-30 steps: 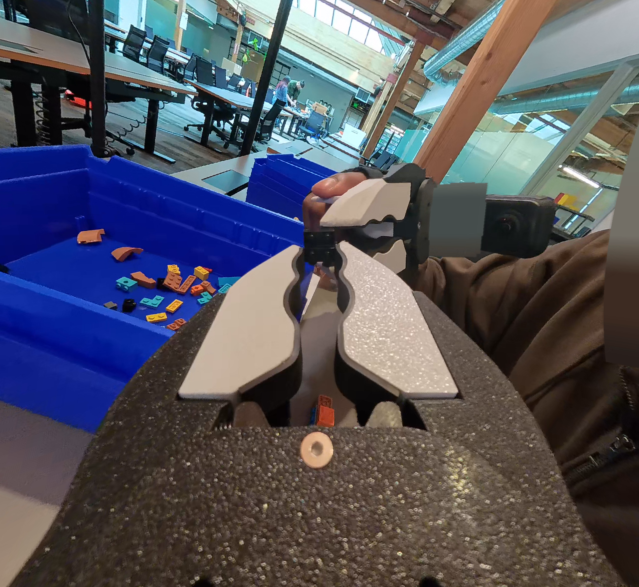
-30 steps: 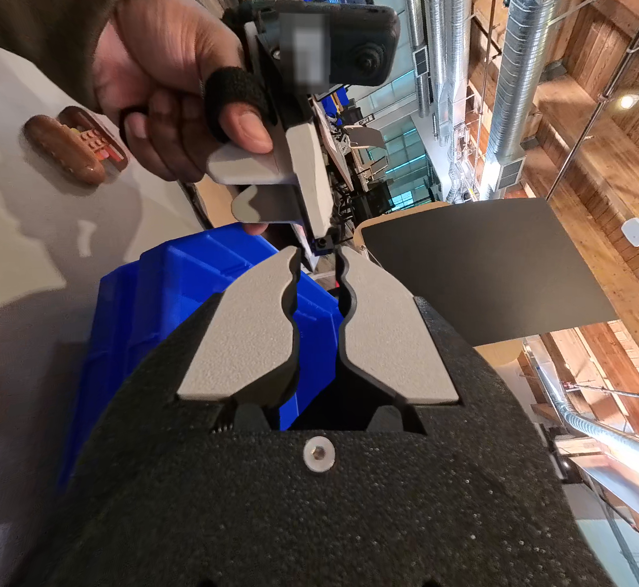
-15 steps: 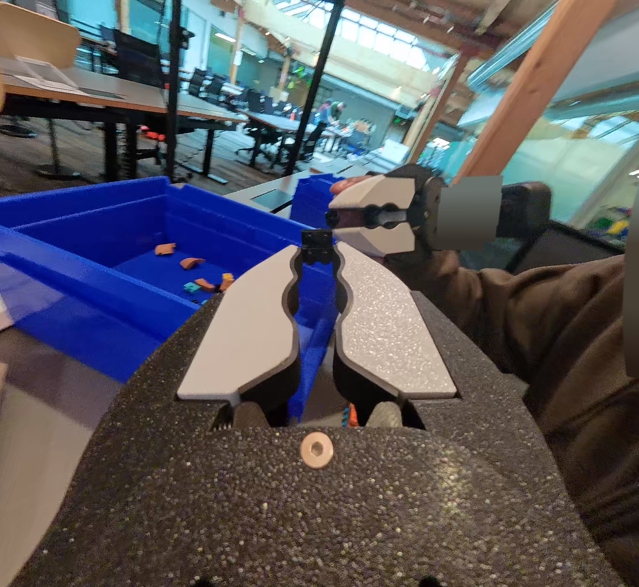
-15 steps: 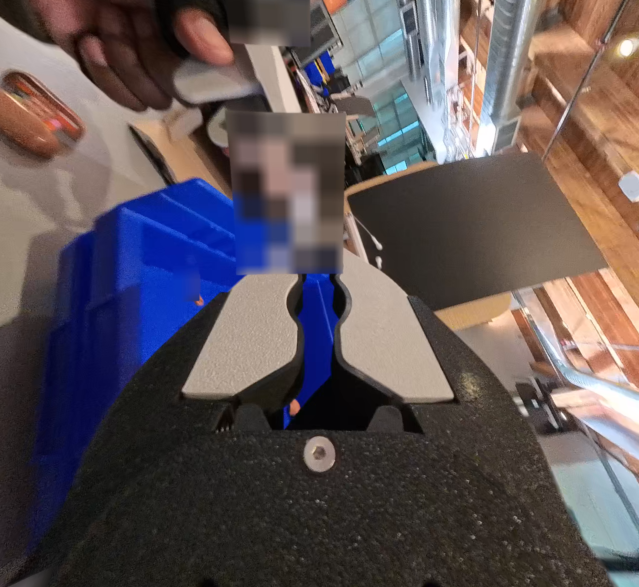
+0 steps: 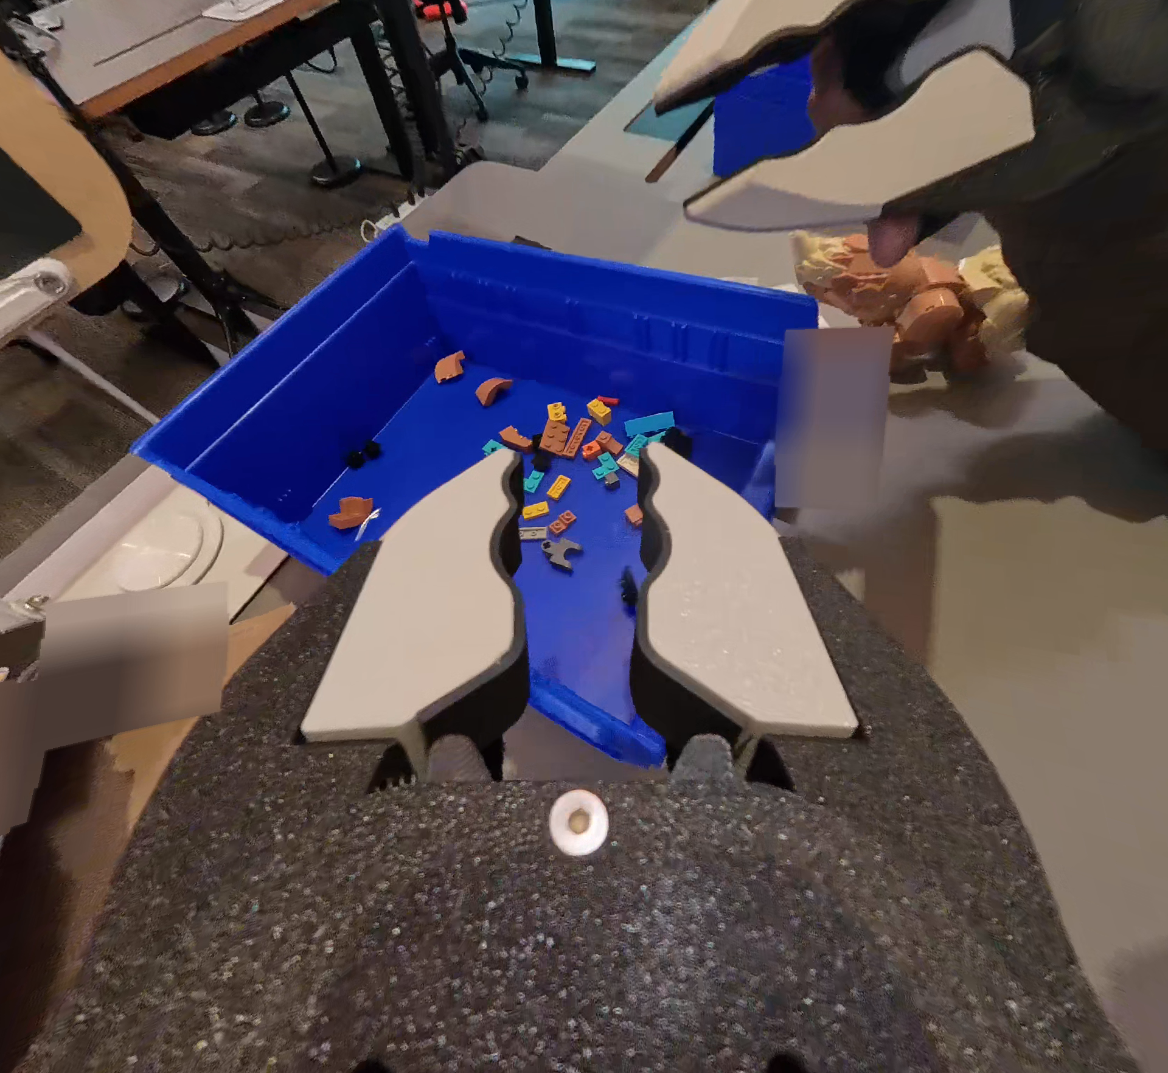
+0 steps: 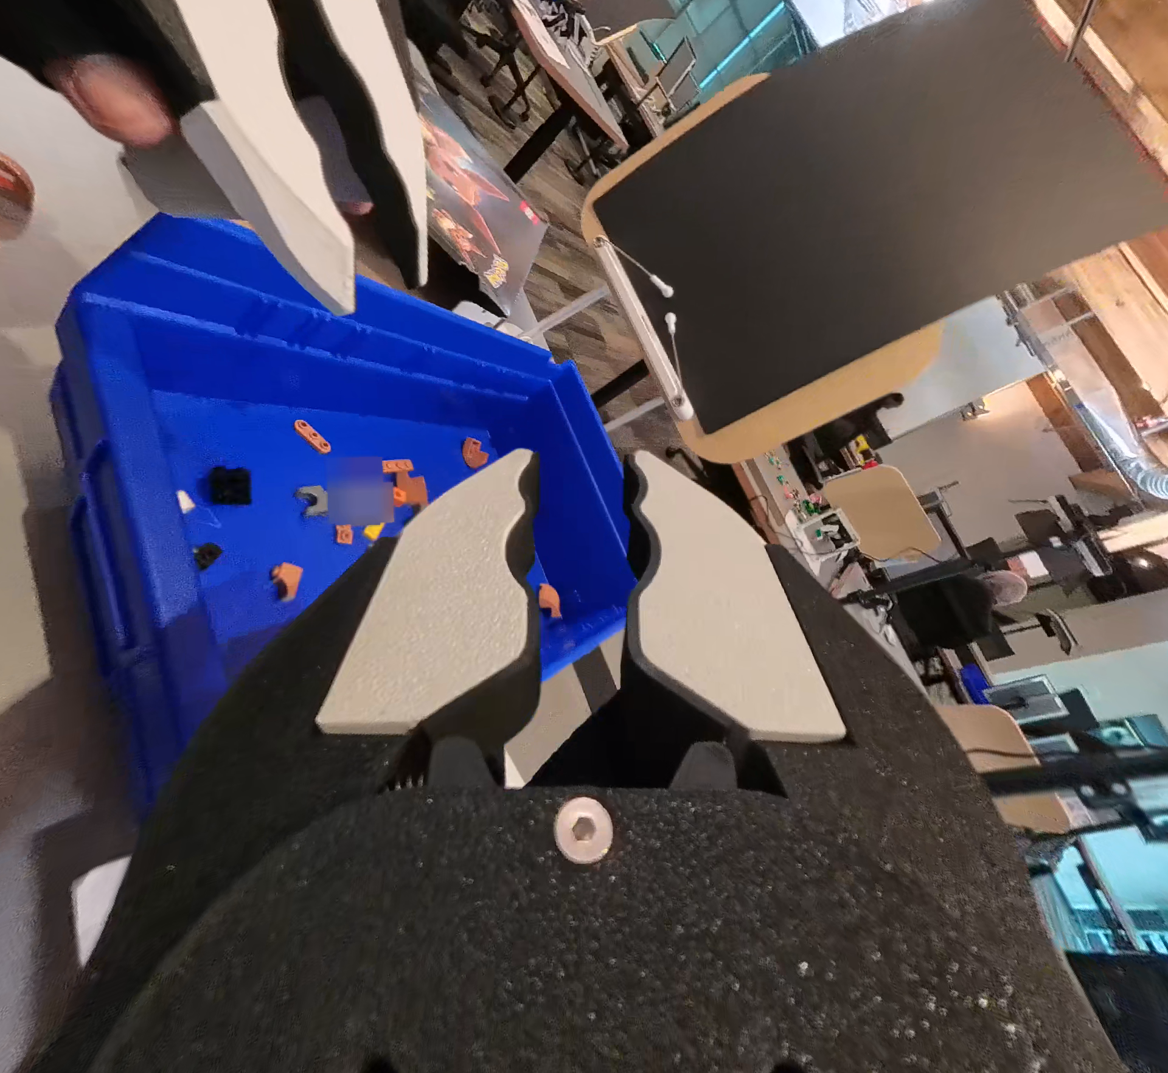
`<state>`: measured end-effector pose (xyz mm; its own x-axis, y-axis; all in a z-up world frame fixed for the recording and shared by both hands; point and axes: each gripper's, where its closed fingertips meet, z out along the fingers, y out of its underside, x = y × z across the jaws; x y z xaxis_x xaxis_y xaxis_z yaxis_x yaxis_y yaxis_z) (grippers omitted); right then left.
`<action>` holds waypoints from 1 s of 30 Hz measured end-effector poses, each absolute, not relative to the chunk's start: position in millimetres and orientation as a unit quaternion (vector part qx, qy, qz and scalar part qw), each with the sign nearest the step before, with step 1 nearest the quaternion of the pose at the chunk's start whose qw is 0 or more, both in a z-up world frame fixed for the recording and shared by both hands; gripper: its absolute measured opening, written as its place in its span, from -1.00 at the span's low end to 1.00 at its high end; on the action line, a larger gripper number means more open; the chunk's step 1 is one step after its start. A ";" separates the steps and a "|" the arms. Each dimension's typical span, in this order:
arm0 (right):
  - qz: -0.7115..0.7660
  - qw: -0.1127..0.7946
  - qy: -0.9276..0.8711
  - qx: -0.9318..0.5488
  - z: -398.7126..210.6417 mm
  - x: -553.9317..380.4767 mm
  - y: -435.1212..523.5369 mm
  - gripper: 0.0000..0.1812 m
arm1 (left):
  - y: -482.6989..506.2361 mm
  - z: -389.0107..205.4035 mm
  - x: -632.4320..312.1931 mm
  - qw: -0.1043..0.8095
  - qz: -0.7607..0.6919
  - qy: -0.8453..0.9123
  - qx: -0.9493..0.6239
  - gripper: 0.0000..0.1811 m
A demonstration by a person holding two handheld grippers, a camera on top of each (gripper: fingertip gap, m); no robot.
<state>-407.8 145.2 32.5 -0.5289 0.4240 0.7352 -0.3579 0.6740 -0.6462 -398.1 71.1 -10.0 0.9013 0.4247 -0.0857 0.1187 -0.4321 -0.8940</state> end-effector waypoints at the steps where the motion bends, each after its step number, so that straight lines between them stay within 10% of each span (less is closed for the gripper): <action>1: 0.399 0.487 -0.776 -0.024 34.0 -407.3 150.6 -0.73 | 75.8 -8.1 -396.3 0.498 0.152 -0.153 -0.840 -0.62; 11: 0.413 0.501 -0.760 -0.028 61.0 -393.7 171.4 -0.76 | 166.7 -88.2 -376.5 0.254 0.081 -0.020 -0.964 -0.56; 30: 0.406 0.496 -0.761 -0.097 69.8 -404.9 228.3 -0.76 | 175.4 -141.0 -394.0 0.225 -0.019 -0.085 -0.970 -0.61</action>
